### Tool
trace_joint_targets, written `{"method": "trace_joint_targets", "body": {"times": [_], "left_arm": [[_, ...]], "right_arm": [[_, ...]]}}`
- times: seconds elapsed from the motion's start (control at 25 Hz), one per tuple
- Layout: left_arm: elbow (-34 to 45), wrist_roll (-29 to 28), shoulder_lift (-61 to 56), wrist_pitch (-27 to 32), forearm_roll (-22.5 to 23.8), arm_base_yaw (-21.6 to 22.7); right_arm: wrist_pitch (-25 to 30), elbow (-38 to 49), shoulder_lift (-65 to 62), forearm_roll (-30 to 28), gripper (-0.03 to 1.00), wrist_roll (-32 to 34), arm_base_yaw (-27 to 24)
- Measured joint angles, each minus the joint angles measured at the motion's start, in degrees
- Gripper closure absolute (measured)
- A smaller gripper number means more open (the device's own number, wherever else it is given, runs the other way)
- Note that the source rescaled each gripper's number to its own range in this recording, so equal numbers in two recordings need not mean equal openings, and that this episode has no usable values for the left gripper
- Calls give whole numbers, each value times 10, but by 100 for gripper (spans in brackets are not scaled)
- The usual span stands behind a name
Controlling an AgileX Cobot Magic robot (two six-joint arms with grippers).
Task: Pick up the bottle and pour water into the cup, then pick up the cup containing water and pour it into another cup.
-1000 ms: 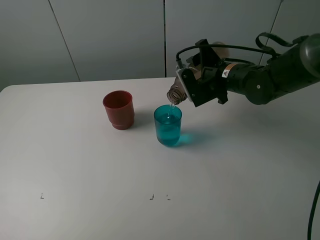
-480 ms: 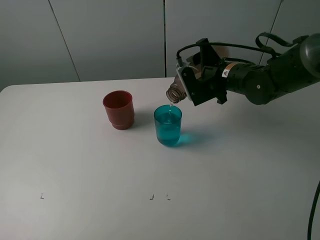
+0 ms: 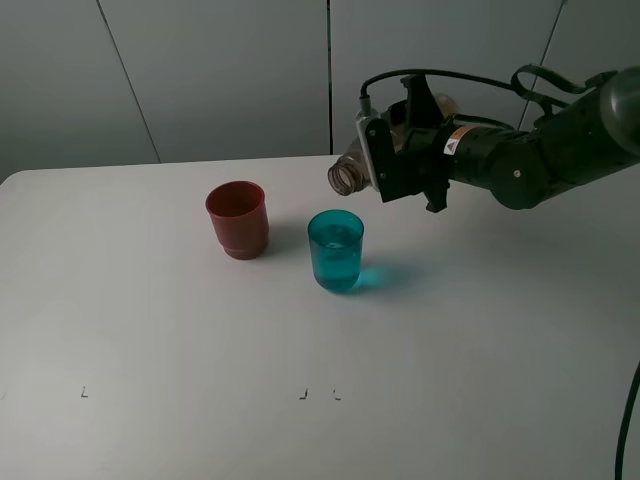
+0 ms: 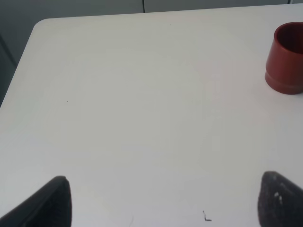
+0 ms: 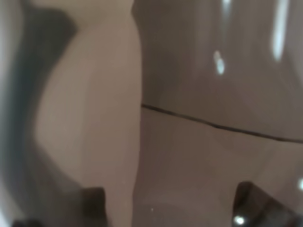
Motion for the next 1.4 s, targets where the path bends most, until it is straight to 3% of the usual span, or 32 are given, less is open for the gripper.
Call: {"method": "trace_joint_targets", "body": {"times": [0.16,0.84,1.2,1.4], "left_arm": [[0,0,0,0,0,0],[0,0,0,0,0,0],[0,0,0,0,0,0],[0,0,0,0,0,0]], "right_arm": [[0,0,0,0,97,51,0],[0,0,0,0,97,379,-10],[0,0,0,-2,97,602,-57],[-28,0,0,-13,97,707,-92]]}}
